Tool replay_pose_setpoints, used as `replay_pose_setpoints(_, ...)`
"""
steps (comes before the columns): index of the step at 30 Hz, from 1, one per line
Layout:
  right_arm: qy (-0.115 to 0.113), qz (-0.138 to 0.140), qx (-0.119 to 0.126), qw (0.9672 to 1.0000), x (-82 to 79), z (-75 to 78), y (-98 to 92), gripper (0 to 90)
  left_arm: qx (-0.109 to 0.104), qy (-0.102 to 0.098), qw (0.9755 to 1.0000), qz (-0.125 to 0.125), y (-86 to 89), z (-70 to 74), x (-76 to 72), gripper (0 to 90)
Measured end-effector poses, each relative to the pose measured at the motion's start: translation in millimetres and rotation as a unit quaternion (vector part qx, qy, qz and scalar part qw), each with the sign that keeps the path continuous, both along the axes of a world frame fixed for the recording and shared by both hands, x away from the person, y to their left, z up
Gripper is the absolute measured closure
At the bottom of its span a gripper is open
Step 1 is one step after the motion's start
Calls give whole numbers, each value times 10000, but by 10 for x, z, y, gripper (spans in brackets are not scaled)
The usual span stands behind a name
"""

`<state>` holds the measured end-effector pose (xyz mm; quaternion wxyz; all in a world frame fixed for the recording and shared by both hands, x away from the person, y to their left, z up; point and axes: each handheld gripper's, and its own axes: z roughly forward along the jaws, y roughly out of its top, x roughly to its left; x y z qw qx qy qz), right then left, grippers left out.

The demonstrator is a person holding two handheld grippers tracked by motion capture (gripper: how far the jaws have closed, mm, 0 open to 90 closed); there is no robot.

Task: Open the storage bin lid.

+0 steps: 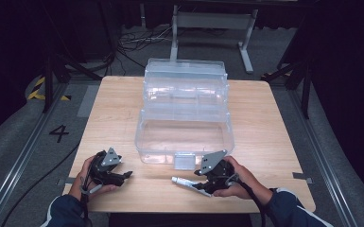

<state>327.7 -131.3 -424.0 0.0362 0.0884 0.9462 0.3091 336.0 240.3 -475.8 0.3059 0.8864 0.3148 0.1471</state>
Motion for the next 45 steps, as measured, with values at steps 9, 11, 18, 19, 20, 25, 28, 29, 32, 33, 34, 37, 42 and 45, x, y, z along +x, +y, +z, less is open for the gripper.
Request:
replay_pose_setpoints(9,283,66,-437,9986,52,-190,252,540,-353,191,9992,-52,-2,-62,7,275)
replay_pose_setpoints(11,265,51,-551,9981,59,-223,287,538,-408,241,9989,-49,17,-71,17,274)
replay_pose_setpoints(18,303,21,-844,9960,100,-306,355,548,-470,205,9987,-58,27,-86,21,263)
replay_pose_setpoints(19,303,21,-844,9960,100,-306,355,548,-470,205,9987,-58,27,-86,21,252)
replay_pose_setpoints(20,275,7,-939,9952,108,-323,363,550,-486,193,9986,-58,29,-92,24,252)
replay_pose_setpoints(25,336,52,-908,9953,127,-323,373,609,-588,113,9981,-115,45,-121,36,224)
replay_pose_setpoints(28,339,54,-930,9951,160,-315,352,674,-583,113,9982,-124,45,-121,40,220)
replay_pose_setpoints(29,348,66,-921,9951,166,-316,342,686,-582,120,9982,-130,46,-120,40,219)
replay_pose_setpoints(32,315,129,-968,9947,178,-308,313,702,-580,120,9982,-133,46,-120,41,219)
replay_pose_setpoints(33,334,118,-993,9944,176,-304,305,703,-584,115,9981,-128,45,-121,41,219)
replay_pose_setpoints(34,320,156,-1010,9942,180,-304,296,704,-581,120,9982,-132,46,-120,41,219)
replay_pose_setpoints(37,308,229,-1046,9938,180,-299,266,708,-584,121,9981,-124,45,-121,39,219)
replay_pose_setpoints(42,299,306,-1087,9932,186,-280,209,709,-586,115,9982,-112,44,-121,38,219)
replay_pose_setpoints(45,279,337,-1071,9933,176,-240,183,709,-585,113,9982,-112,44,-122,38,219)
